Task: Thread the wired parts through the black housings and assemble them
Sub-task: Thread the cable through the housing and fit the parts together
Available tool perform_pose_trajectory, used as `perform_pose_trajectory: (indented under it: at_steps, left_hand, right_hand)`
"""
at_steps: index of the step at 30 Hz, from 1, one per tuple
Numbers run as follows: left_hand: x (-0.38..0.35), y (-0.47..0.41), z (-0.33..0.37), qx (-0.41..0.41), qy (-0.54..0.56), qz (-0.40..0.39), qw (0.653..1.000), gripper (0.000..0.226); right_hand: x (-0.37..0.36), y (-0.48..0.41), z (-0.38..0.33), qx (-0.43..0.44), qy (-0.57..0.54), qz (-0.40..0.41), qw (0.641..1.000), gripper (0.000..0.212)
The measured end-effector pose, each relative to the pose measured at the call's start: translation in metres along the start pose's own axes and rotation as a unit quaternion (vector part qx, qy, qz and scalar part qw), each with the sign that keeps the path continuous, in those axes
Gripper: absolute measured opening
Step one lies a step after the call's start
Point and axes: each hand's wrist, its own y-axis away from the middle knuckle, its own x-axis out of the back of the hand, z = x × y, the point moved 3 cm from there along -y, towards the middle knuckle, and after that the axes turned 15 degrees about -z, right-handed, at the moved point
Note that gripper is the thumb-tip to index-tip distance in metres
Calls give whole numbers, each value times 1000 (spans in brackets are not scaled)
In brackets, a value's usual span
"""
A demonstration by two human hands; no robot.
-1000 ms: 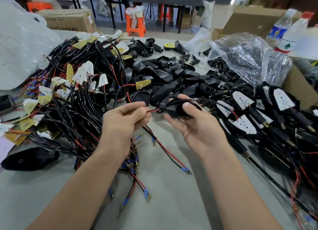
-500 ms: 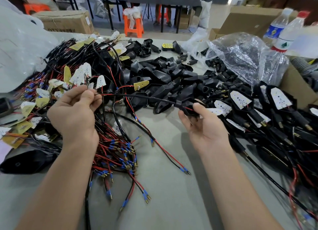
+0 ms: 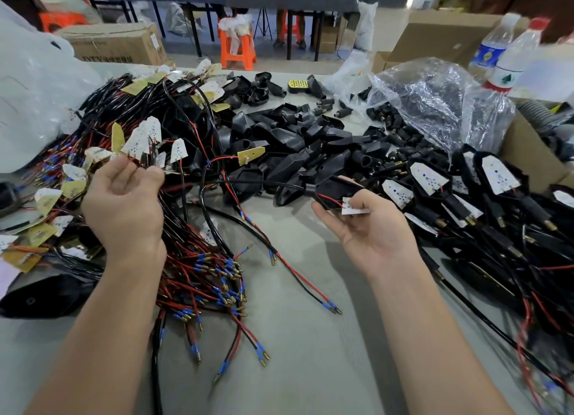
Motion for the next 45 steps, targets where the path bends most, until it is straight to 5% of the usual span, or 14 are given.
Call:
perform_pose_trajectory:
  at_steps: [3,7,9,11,14,16,18,25,29,33,36,40,45]
  left_hand:
    - [-9,18,9,-85,-232,-23,969,63]
    - [-44,62,22,-286,-338,-171,880,18]
    - [-61,81,10,-258,-385,-303,833,44]
    - [-72,88,-3,-167,-394,-401,810,42]
    - [-76,77,-8,-29,-237,-447,862,20]
    - [-72,62,-7,50,-63,-397,915,14]
    - [-67,54,-7,109,47,-361,925,16]
    - [-66,52,-7,170,189,-329,910,25]
    - [-66,54,-8,163,181,-308,920,22]
    - [-56,46,-6,146,242,-225,933,20]
    - [-51,42,-4,152,218,-220,939,22]
    - [-61,54,-4,168,77,-386,904,28]
    - [-75,79,-1,118,-63,-544,828,33]
  right_hand:
    - [3,-1,1,30,54,49,997,45]
    - [-3,0,7,51,63,89,993,20]
    - [-6,1,13,53,71,95,992,15]
    - [-8,3,17,46,110,105,987,10]
    - [-10,5,19,18,241,112,964,8]
    - [-10,5,20,-15,316,79,945,10]
    - [-11,6,22,-58,359,33,931,12]
    - [-11,11,13,-165,321,-138,922,18]
    - [-9,15,13,-198,429,-152,868,19]
    - [8,8,-7,-141,593,-35,792,16]
    - [15,7,-12,-138,657,-82,736,16]
    - [5,14,0,-161,558,-194,791,18]
    - [-10,4,18,-90,388,-104,911,29]
